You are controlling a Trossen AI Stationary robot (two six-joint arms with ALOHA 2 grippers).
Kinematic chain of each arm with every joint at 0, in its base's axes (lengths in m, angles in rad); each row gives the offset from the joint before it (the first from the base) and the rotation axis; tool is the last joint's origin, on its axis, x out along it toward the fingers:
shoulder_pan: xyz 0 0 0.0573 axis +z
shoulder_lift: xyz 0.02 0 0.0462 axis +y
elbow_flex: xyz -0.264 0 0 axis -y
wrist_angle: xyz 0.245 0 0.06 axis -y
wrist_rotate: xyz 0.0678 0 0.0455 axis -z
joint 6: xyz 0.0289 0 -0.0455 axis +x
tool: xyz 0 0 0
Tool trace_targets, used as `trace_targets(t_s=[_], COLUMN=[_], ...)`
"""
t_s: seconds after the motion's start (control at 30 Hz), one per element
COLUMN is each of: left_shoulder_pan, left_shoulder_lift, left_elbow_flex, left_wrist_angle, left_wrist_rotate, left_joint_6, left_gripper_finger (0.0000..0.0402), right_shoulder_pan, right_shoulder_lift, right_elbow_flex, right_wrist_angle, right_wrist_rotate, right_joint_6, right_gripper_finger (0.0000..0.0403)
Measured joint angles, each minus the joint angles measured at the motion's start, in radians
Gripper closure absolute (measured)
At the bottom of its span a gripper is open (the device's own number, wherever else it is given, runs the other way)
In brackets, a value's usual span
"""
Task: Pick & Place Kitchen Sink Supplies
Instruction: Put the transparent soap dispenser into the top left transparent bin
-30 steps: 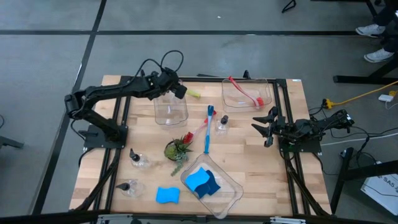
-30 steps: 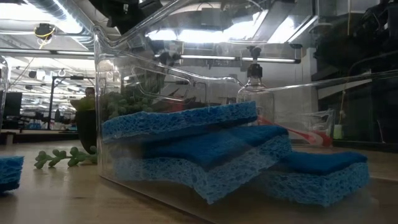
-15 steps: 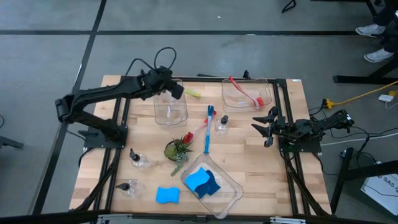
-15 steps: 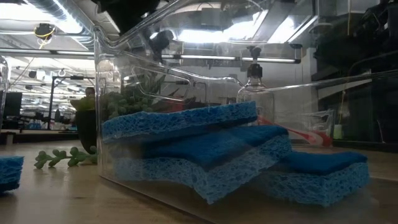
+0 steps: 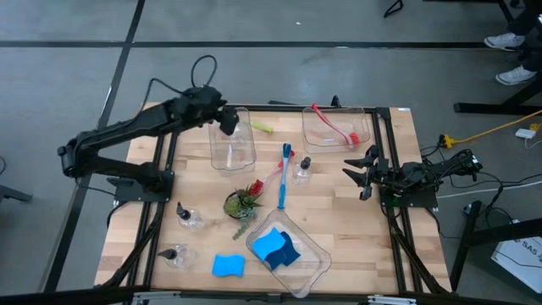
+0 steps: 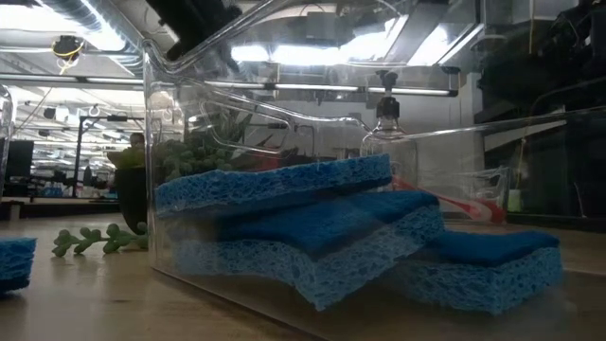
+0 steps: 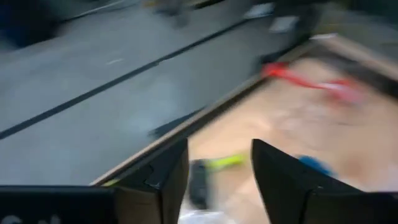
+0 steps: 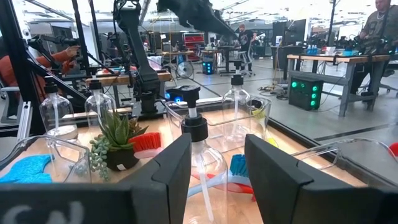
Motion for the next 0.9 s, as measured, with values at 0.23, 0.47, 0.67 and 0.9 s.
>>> trace_targets(t_s=[0.23, 0.47, 0.67, 0.9], left_shoulder_pan=[-0.034, -0.098, -0.182, -0.331], left_shoulder_lift=[-0.142, -0.256, -0.334, -0.436], left_elbow_flex=[0.0, 0.0, 0.0, 0.0], left_wrist_angle=[0.074, 0.092, 0.06, -0.065], left_wrist_rotate=[0.318, 0.342, 0.367, 0.548], left_joint_6=[0.142, 0.143, 0.177, 0.171], left_gripper_finger=[0.0233, 0.0233, 0.024, 0.0266], right_shoulder_pan=[0.0, 0.0, 0.0, 0.0], right_shoulder_lift=[0.0, 0.0, 0.0, 0.0], right_elbow_flex=[0.0, 0.0, 0.0, 0.0], right_wrist_angle=[0.0, 0.0, 0.0, 0.0], right_wrist_rotate=[0.0, 0.0, 0.0, 0.0], right_joint_6=[0.0, -0.004, -0.003, 0.001], right_gripper_finger=[0.0254, 0.0254, 0.0254, 0.0253])
